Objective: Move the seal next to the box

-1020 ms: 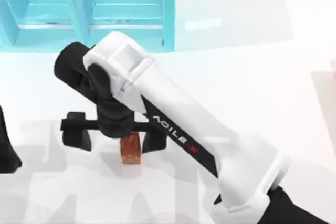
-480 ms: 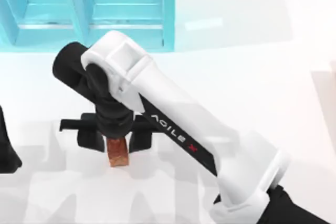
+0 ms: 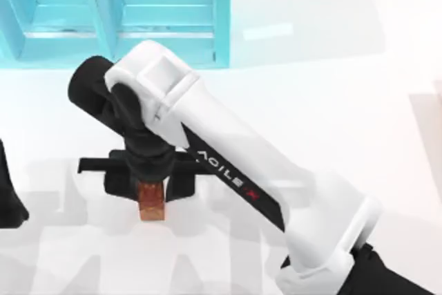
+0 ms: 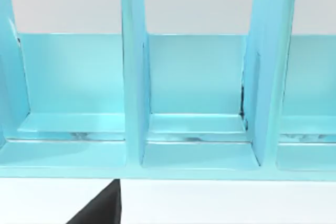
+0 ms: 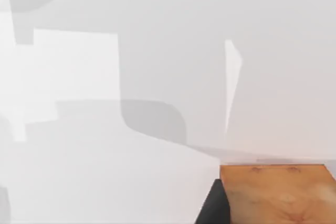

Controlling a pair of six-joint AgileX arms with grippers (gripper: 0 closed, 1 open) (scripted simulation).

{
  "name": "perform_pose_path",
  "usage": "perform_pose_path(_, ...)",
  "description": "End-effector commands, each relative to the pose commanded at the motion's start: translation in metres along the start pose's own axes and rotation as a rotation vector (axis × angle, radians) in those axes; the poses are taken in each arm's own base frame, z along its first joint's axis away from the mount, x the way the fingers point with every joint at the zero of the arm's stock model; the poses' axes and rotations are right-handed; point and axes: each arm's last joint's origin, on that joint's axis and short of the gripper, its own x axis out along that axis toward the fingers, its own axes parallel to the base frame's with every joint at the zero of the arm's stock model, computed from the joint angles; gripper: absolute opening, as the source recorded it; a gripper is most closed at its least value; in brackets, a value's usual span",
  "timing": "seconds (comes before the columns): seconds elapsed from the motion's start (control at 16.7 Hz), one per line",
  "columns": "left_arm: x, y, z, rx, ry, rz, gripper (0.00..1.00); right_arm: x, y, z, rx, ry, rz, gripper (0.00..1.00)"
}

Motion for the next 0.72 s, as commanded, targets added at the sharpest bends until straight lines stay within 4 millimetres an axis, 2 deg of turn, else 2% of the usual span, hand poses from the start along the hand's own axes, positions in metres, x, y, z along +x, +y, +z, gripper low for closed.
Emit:
perform_pose_path(0.24,0.000,0.000,0.000,0.000,0.000,0.000,1.00,0.000,0.000,0.000,0.000,0.000,0.000,0.00)
perform_pose_path(0.3,0.000,0.000,0.000,0.000,0.000,0.000,1.00,-0.006,0.014,0.000,-0.014,-0.044,0.088,0.00)
perform_pose_path(0.42,0.000,0.000,0.000,0.000,0.000,0.000,1.00,-0.011,0.015,-0.001,-0.019,-0.044,0.090,0.00)
perform_pose_path(0.72,0.000,0.000,0.000,0.000,0.000,0.000,1.00,-0.049,0.014,0.000,-0.015,-0.043,0.086,0.00)
